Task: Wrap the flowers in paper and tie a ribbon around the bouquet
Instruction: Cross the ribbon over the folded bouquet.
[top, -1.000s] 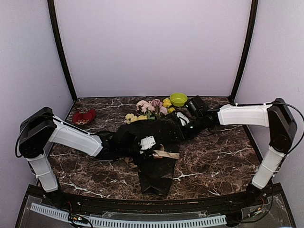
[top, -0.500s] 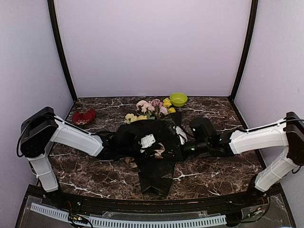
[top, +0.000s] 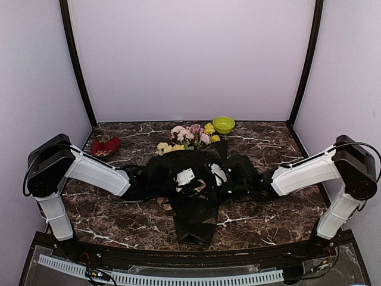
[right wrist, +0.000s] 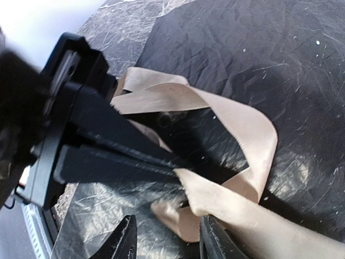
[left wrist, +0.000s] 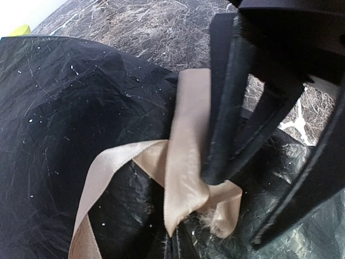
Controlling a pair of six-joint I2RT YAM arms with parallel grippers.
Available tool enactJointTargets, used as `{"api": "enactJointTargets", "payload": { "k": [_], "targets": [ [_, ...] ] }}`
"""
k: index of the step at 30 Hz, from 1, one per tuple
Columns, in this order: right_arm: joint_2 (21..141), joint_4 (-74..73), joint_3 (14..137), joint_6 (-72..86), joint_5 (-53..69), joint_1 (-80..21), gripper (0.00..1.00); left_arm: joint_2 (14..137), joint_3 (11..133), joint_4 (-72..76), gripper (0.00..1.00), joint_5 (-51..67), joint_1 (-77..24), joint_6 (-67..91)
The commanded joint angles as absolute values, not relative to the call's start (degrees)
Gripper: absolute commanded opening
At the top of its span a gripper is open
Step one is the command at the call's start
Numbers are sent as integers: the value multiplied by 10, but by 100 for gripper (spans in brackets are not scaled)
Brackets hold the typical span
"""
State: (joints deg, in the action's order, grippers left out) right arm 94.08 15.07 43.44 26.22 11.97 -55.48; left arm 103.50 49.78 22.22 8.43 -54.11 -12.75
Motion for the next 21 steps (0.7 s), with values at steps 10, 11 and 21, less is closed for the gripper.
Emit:
{"api": "enactJointTargets", "payload": {
  "k": [10, 11, 21],
  "targets": [
    [990, 169, 471, 250, 106, -567, 30, 1036, 494, 223, 0, 92, -537, -122],
    [991, 168, 471, 250, 108, -567, 24, 1035, 495, 222, 0, 92, -537, -123],
    [901, 154, 424, 259, 131, -566, 0, 1020, 483, 219, 5, 96, -534, -122]
  ]
}}
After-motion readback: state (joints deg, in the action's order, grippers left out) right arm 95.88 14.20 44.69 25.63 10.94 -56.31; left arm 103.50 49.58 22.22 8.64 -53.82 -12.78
